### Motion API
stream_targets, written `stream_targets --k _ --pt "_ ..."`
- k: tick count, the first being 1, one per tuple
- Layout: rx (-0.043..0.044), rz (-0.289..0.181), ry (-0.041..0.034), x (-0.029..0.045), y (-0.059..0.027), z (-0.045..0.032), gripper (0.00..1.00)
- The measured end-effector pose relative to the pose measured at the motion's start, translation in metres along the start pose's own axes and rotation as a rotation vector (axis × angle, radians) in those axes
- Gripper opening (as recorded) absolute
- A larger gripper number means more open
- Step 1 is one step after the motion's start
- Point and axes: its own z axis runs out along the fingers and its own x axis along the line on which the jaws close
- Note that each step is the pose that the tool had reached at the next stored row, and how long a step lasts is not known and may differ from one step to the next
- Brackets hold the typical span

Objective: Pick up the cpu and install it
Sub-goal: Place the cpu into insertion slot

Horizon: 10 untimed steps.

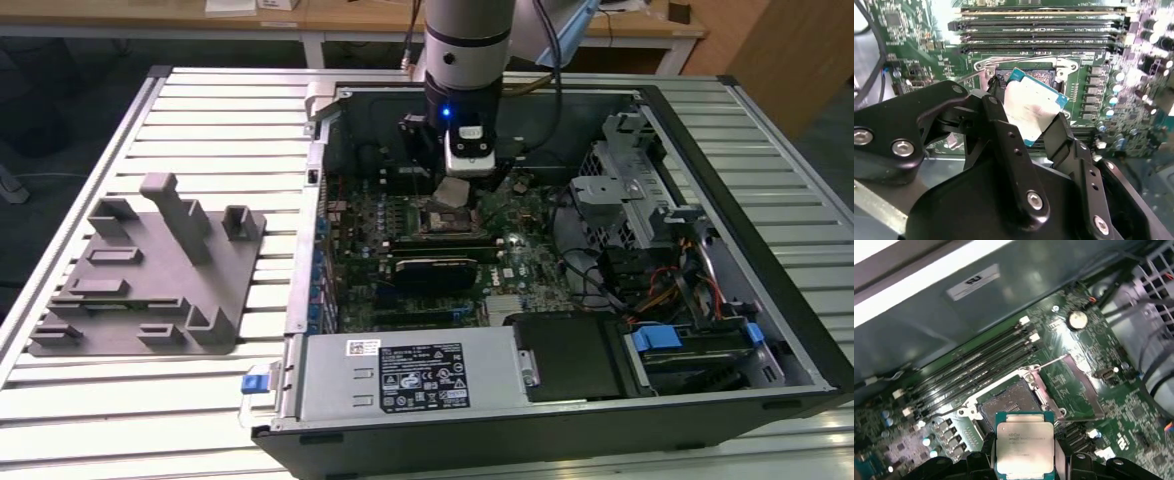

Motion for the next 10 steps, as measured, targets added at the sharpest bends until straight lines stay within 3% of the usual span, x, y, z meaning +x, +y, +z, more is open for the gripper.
stream_targets --k 10 --pt "0.005 0.181 -0.0078 0.0 -0.0001 0.0013 0.55"
